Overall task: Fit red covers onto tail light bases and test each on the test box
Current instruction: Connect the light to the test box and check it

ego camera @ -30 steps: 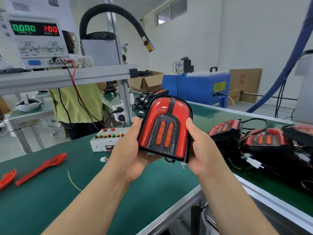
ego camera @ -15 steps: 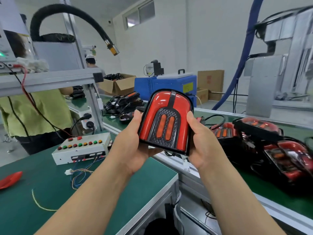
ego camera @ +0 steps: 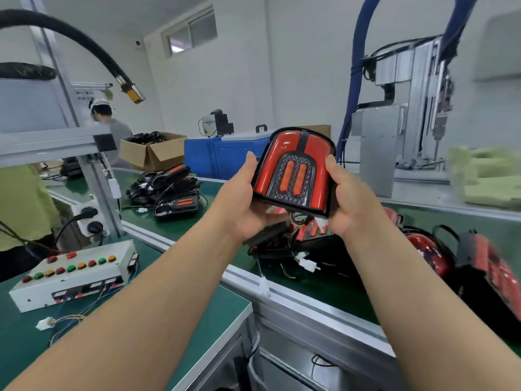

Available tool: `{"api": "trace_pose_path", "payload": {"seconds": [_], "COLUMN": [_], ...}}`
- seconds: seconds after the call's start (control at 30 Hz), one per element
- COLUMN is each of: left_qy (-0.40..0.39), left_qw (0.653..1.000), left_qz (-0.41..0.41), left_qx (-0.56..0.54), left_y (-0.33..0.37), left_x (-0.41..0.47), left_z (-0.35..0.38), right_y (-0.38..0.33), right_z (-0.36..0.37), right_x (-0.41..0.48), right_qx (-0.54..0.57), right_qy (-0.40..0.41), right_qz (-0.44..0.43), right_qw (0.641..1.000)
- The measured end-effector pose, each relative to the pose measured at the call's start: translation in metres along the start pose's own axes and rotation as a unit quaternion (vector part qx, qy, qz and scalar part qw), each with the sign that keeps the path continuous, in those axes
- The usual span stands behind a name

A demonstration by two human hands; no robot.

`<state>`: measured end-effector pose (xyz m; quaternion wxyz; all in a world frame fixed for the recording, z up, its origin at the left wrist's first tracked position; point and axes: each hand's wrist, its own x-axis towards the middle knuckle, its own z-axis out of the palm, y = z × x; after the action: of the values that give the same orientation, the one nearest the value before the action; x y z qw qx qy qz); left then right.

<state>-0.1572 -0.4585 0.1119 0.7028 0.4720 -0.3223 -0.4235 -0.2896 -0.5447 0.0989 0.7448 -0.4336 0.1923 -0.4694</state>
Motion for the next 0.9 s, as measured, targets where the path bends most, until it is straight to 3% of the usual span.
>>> {"api": "trace_pose_path", "payload": {"seconds": [0.2, 0.43, 0.67, 0.8, 0.87, 0.9], "left_qy": [0.048, 0.085, 0.115, 0.124, 0.125, 0.122], "left_qw": [0.998, 0.990, 0.972, 0.967, 0.961, 0.960], "left_qz": [0.010, -0.002, 0.010, 0.022, 0.029, 0.035], "left_qx": [0.036, 0.113, 0.204, 0.222, 0.243, 0.248], "left_y": [-0.002, -0.034, -0.054, -0.062, -0.065, -0.066], "left_x": [0.034, 0.059, 0.074, 0.076, 0.076, 0.077], "left_z": [0.026, 0.029, 0.024, 0.022, 0.019, 0.019], "right_y": [-0.015, -0.005, 0.004, 0.013, 0.014, 0.011], "right_z": [-0.017, -0.023, -0.029, -0.032, -0.030, -0.022], "right_x": [0.036, 0.062, 0.081, 0.084, 0.086, 0.078], "right_qx": [-0.015, -0.055, -0.209, -0.296, -0.359, -0.430], "right_qy": [0.058, 0.110, 0.152, 0.155, 0.154, 0.142], "right_qz": [-0.012, 0.039, 0.072, -0.017, -0.014, 0.016], "right_qw": [0.998, 0.992, 0.963, 0.942, 0.920, 0.892]}}
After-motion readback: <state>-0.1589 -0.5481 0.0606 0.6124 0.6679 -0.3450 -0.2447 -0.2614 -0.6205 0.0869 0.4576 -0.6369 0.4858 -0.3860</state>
